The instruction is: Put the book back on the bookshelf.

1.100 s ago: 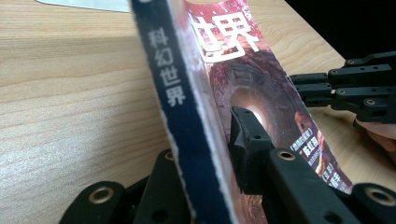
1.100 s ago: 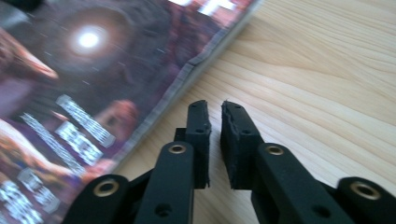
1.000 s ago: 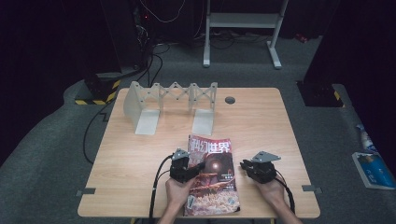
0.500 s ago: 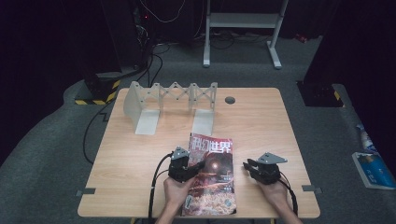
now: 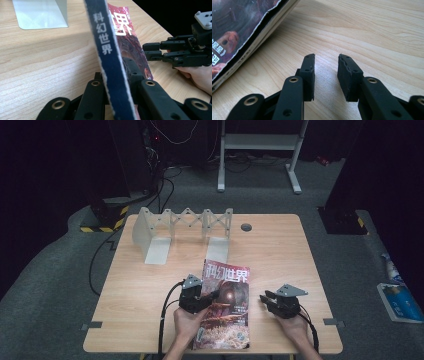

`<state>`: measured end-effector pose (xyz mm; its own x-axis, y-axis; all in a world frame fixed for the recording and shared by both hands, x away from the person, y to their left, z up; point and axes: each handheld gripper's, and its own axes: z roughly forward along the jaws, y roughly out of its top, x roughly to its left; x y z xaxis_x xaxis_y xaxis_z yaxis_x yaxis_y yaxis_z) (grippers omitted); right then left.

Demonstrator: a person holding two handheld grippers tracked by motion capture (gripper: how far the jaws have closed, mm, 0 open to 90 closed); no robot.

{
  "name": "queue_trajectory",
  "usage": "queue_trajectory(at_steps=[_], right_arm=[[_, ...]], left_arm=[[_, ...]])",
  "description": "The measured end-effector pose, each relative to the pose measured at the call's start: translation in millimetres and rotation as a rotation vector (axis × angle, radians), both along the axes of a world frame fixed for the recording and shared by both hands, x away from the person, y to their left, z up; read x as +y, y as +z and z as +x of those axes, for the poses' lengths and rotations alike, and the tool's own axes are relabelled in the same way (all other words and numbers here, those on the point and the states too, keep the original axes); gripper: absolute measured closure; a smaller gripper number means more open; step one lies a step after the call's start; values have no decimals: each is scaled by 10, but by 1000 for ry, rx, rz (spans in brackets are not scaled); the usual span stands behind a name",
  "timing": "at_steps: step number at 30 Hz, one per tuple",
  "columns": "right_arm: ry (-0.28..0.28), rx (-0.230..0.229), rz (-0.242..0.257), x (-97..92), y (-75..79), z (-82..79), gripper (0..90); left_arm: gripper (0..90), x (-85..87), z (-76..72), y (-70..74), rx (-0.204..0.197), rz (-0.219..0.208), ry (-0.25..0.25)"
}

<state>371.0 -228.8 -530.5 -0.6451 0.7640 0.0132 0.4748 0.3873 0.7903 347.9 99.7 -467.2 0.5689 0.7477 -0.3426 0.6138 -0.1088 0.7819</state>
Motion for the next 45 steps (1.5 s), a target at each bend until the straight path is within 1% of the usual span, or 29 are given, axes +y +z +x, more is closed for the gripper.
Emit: queue_trajectory(at_steps=[3,4,9,11,12,13,15,17,20,21,24,28,29,30,34,36,37,40,45], right_arm=[[2,-3,-5,1,0,-2,660],[3,-4,-5,0,0,0,657],[5,-5,-7,3,-1,-3,652],[6,-6,-6,6,-1,-4,649],[6,-6,-6,6,-1,-4,649],[7,-7,-7,6,-1,-4,648],[7,-6,-7,6,-1,-4,647],[8,-7,-7,6,-1,-4,646],[9,-8,-8,6,-1,-4,645],[8,-8,-9,7,-2,-5,645],[8,-9,-10,9,-2,-7,644],[8,-10,-11,10,-2,-7,643],[8,-10,-11,10,-2,-7,643],[8,-10,-12,11,-2,-9,642],[9,-12,-14,12,-2,-9,643],[9,-13,-14,13,-2,-10,643],[9,-13,-14,13,-2,-10,643],[9,-13,-16,13,-2,-10,643],[9,-14,-17,14,-2,-11,642]], left_arm=[[801,12,7,20,-3,2,-3],[802,20,13,46,-4,5,-3],[804,42,33,110,-6,0,-6],[805,67,47,166,-10,-5,-7],[805,67,47,166,-10,-5,-7],[806,78,49,203,-17,4,-6],[806,84,52,221,-21,10,-8],[807,103,64,277,-31,29,-12],[808,117,76,336,-37,41,-11],[809,128,84,357,-45,51,-11],[811,161,99,420,-50,49,-8],[813,219,120,505,-57,60,-2],[813,219,120,505,-57,60,-2],[814,251,130,547,-64,72,2],[817,302,147,604,-65,80,11],[817,355,175,656,-69,98,18],[818,355,175,656,-69,98,18],[823,414,204,721,-72,117,28],[832,483,231,793,-71,140,23]])
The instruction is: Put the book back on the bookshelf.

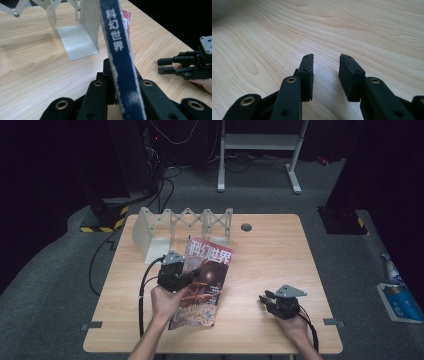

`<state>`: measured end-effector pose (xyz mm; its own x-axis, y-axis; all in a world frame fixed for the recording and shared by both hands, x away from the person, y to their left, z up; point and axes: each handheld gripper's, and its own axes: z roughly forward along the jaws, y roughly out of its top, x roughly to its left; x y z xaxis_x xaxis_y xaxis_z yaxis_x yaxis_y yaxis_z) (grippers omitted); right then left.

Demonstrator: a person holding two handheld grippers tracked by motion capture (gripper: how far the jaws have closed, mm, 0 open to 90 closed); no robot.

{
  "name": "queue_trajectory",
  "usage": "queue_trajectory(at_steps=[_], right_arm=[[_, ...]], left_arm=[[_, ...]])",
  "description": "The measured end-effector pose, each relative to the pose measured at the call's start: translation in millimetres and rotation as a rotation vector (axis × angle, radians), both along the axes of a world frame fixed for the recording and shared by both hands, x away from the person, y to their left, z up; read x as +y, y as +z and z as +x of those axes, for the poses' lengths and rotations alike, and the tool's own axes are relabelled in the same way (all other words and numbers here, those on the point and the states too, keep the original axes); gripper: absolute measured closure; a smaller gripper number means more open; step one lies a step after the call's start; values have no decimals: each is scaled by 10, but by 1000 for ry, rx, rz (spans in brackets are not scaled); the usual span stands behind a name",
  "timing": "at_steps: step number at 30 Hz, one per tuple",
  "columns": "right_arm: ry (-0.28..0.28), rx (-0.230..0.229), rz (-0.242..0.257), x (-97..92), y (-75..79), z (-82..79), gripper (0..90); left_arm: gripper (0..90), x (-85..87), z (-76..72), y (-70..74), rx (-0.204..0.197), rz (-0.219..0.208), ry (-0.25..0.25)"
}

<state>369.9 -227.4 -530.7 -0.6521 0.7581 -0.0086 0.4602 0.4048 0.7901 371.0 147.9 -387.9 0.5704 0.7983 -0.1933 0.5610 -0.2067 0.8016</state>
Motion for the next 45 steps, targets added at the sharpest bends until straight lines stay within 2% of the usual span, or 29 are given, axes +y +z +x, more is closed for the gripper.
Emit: queue_trajectory(at_steps=[9,16,22,24,28,30,32,39,45], right_arm=[[1,-2,0,1,0,1,643],[0,0,1,1,0,1,642],[1,-3,-1,0,-1,3,642],[1,-3,-1,1,0,2,642],[1,-3,-1,1,-1,2,642],[1,-2,0,0,-1,2,642],[1,-3,-1,1,-1,2,642],[1,0,1,0,-1,2,643],[0,0,1,-1,-1,2,644]], left_arm=[[825,129,65,47,20,11,23],[824,212,133,137,35,45,37],[823,259,196,228,46,92,47],[823,286,229,282,49,126,50],[822,300,260,324,58,148,55],[822,324,293,359,64,181,55],[822,334,311,381,70,196,55],[818,371,384,470,100,227,51],[815,388,467,519,152,246,49]])
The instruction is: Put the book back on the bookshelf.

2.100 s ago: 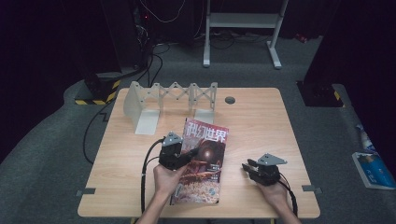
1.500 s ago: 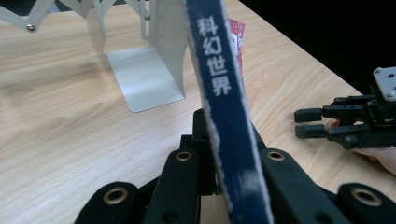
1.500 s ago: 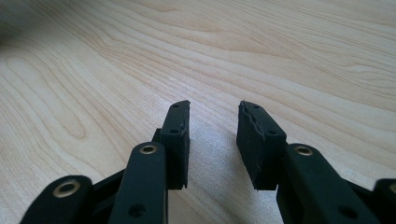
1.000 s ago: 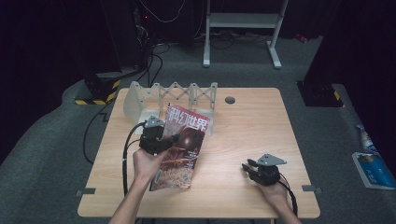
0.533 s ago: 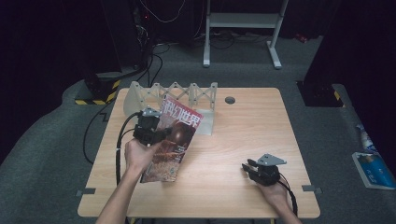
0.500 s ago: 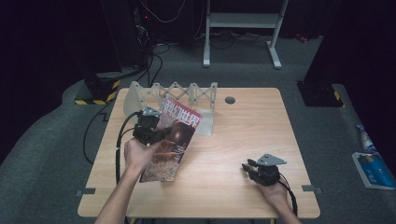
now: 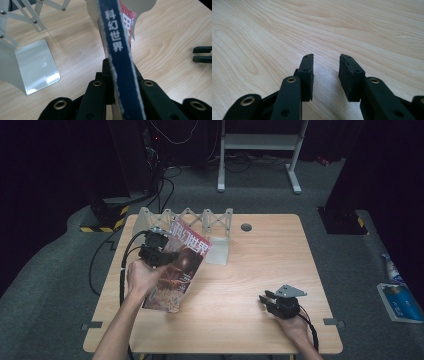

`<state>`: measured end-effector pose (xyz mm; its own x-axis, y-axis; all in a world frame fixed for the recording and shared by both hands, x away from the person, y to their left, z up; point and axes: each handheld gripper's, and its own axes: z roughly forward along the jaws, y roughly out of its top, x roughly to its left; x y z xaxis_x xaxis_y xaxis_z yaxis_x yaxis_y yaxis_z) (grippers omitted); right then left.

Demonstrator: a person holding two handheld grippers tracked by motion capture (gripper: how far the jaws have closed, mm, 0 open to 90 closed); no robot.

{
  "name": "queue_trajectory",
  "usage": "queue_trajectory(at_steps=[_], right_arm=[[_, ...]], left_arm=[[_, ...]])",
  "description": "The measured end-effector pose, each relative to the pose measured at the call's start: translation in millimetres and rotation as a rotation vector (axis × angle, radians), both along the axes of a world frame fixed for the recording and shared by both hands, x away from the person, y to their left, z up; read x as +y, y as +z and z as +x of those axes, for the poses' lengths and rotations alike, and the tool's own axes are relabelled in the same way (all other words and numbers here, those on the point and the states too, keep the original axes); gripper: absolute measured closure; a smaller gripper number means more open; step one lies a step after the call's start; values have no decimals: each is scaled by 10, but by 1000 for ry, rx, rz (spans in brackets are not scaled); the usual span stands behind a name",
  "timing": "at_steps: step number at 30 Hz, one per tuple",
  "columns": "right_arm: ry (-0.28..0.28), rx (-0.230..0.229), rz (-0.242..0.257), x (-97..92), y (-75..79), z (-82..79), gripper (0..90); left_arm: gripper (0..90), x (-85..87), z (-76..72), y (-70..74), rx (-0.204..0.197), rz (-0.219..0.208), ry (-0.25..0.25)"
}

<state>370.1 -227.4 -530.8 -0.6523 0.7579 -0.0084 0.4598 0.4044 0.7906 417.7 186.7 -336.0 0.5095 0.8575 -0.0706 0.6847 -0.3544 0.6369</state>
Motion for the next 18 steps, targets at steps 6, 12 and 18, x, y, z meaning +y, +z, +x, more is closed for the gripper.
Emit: queue_trajectory(at_steps=[6,12,18], right_arm=[[0,0,0,0,0,0,644],[0,1,1,-1,0,0,644],[1,-2,-1,1,0,0,643]], left_arm=[[809,3,62,8,32,21,-1],[805,44,137,30,56,16,16],[805,26,182,76,91,53,13]])
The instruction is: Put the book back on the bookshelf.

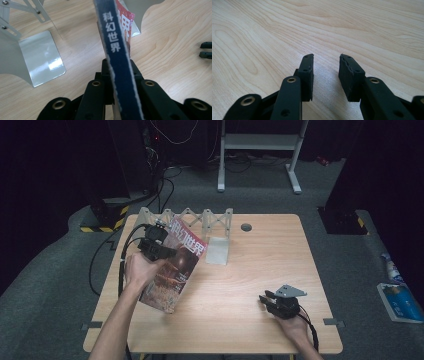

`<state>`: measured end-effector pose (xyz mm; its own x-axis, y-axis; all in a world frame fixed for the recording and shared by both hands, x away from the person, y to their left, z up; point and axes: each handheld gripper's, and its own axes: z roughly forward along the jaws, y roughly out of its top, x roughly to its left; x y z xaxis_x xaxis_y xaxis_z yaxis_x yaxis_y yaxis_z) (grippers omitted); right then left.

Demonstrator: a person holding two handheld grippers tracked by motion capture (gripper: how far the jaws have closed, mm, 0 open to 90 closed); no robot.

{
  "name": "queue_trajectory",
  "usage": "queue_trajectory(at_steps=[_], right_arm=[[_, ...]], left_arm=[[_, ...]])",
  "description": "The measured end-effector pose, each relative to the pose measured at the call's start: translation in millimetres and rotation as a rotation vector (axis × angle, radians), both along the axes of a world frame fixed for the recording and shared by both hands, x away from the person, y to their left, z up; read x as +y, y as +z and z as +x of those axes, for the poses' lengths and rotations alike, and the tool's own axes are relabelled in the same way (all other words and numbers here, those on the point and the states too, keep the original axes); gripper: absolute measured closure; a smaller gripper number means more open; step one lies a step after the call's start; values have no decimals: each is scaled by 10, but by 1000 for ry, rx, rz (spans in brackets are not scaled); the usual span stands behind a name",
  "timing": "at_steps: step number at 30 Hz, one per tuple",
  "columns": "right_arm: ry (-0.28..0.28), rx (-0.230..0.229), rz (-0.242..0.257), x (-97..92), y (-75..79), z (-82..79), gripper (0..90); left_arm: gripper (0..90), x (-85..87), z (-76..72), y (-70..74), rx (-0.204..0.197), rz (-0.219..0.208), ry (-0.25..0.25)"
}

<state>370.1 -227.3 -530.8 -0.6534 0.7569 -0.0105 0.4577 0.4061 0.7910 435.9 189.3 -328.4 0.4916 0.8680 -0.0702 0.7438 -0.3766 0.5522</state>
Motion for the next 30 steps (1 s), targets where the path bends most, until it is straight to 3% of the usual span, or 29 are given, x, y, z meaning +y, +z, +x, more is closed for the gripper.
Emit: queue_trajectory(at_steps=[15,17,21,30], right_arm=[[3,-1,-1,1,0,2,643],[3,-1,-1,1,0,2,643],[3,-1,-1,1,0,2,643],[5,-4,-4,3,-1,2,644]], left_arm=[[824,-23,33,14,6,24,11],[820,-23,30,21,-2,47,14],[826,1,23,59,-5,26,23],[823,94,59,96,0,30,54]])
